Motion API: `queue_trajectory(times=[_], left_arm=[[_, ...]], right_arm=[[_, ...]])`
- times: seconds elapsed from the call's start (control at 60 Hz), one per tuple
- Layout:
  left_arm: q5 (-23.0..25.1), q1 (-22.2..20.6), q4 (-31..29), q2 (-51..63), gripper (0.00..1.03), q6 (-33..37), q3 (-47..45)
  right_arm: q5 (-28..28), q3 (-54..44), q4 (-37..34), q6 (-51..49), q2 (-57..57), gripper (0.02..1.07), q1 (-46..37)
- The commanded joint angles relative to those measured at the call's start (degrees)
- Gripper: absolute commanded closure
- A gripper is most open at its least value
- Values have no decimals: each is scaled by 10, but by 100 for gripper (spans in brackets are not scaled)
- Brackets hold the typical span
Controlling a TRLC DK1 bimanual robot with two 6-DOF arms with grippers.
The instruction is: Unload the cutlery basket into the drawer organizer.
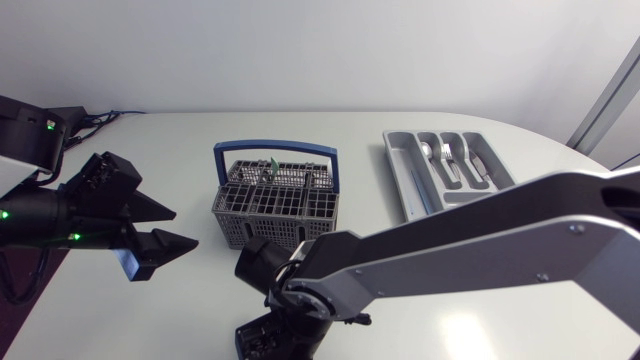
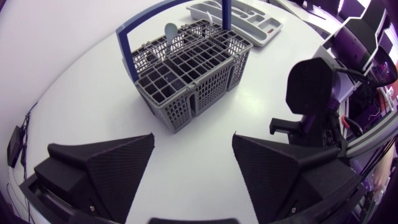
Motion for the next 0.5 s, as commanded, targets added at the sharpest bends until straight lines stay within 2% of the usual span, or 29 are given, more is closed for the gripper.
queue_trajectory(times=[0.0,0.267,0.483], left_arm=[[12,9,-2,7,15,16,-13],[16,11,-1,7,15,19,-18],[16,9,-1,10,15,18,-19]], right_arm=[[33,-16,-16,-18,33,88,-29],[39,-12,-4,-22,25,88,-76],[36,-33,-6,-20,-19,89,-80]])
